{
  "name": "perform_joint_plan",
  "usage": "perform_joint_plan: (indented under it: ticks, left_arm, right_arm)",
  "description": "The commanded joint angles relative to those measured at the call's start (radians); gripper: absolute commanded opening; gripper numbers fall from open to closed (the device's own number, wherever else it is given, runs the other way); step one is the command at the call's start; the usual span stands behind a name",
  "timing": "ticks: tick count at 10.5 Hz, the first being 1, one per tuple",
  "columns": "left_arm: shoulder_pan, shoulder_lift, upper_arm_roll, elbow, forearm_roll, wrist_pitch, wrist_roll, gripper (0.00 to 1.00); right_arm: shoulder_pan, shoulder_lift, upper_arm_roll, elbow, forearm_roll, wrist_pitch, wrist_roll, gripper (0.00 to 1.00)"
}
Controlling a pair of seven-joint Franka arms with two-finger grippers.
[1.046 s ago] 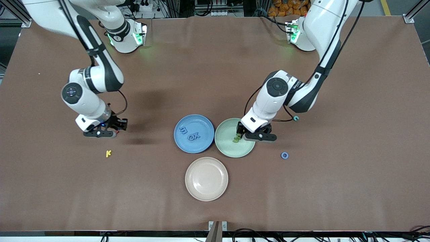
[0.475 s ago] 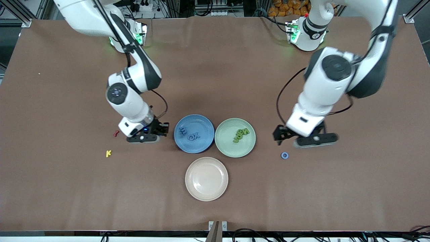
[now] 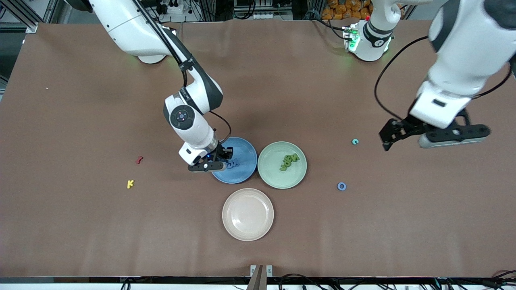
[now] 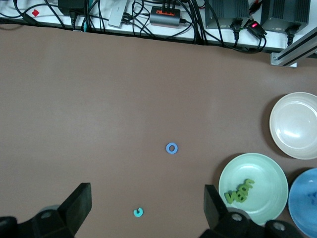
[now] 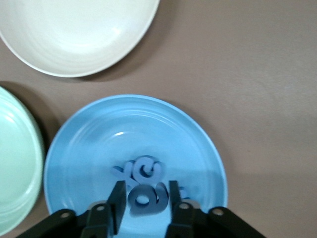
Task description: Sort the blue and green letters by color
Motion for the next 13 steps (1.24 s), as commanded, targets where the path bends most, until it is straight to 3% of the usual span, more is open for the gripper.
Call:
perform_joint_plan:
  ticks: [1,4,9,11,13]
  left_arm:
    - [0.087,-0.055,-0.013,0.006,-0.052,-0.090,0.069,1.00]
    - [0.208,-0.066,-0.083,0.041,-0.064,-0.167,0.132,1.00]
    - [0.213,-0.075,-0.076,0.043,-0.127,-0.314,0.143,1.00]
    - [0.213,-0.075,-0.073,0.056,-0.127,-0.339,0.143,1.00]
    - [0.216,-0.075,-0.071,0.061,-0.122,-0.359,0.143,1.00]
  right_arm:
    - [-0.020,-0.003,-0.007,0.063,0.013,-0.036,0.022,1.00]
    - [-0.114,-0.046,-0.009,0.068,0.006,-0.106,-0.033,1.00]
    - [-0.384,-0.155,-0.016,0.068,0.001,-0.344,-0.266,1.00]
    - [-0.410,-0.196,-0.080,0.075,-0.057,-0.382,-0.282,1.00]
    - [-0.419,-0.251,-0.117,0.148,-0.068,-0.536,-0.270,1.00]
